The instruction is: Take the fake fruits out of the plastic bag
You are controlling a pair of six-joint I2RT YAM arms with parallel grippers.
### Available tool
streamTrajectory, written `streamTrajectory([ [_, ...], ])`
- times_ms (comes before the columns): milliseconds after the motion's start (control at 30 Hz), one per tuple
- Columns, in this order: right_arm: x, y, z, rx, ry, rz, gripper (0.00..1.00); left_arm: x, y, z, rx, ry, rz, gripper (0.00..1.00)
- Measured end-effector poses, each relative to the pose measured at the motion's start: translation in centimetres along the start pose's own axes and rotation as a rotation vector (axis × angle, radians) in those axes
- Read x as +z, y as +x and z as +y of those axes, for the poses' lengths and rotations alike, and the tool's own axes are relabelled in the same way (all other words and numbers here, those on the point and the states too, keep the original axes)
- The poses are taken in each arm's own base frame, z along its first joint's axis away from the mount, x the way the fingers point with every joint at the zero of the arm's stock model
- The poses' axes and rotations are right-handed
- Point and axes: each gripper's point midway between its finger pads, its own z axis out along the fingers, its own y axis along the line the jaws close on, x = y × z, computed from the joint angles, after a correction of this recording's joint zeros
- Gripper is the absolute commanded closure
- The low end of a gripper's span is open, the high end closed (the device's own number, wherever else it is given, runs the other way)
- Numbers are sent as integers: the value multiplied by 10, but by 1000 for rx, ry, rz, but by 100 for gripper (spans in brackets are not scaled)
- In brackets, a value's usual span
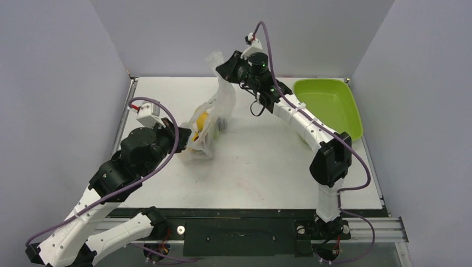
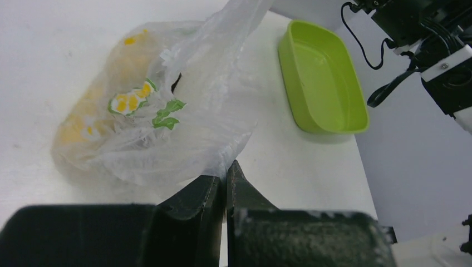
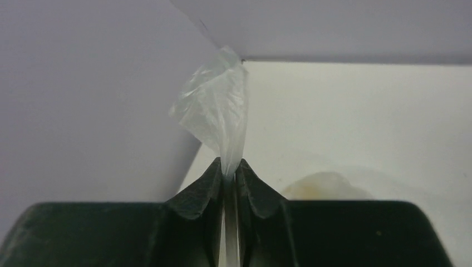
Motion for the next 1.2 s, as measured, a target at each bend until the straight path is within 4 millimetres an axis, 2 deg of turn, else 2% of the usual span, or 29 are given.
streamTrajectory([
  [33, -4, 14, -15, 13, 31, 28, 75, 0, 13, 1, -26, 18, 28, 100],
  [67, -11, 29, -32, 27, 74, 63, 69, 1, 27, 3, -55, 34, 57, 100],
  [100, -17, 40, -47, 39, 112, 88, 56, 1, 39, 4, -81, 50, 79, 100],
  [133, -28, 59, -68, 45, 172, 128, 50, 2, 53, 6, -112, 65, 108, 100],
  [233, -65, 97, -113, 50, 337, 221, 33, 4, 90, 10, -196, 97, 189, 100],
  [300, -93, 109, -133, 39, 439, 258, 25, 4, 105, 9, -240, 115, 226, 100],
  [400, -133, 104, -140, 11, 527, 250, 21, 5, 118, 5, -295, 143, 268, 100],
  [500, -173, 88, -133, -9, 568, 202, 18, 3, 119, -1, -330, 168, 285, 100],
  [633, -216, 68, -115, -25, 563, 124, 18, -6, 109, -9, -371, 217, 264, 100],
  [700, -232, 68, -100, -37, 535, 106, 18, -13, 103, -10, -385, 237, 245, 100],
  [767, -239, 78, -80, -55, 482, 118, 18, -18, 98, -11, -398, 256, 228, 100],
  [900, -241, 117, -29, -62, 311, 180, 20, -26, 93, -10, -426, 278, 208, 100],
  [967, -237, 139, -11, -45, 239, 211, 21, -25, 98, -7, -439, 272, 214, 100],
  [1133, -217, 174, 10, -14, 169, 252, 21, -19, 117, 3, -467, 237, 246, 100],
  [1200, -205, 186, 12, 1, 173, 266, 22, -18, 123, 7, -480, 232, 250, 100],
])
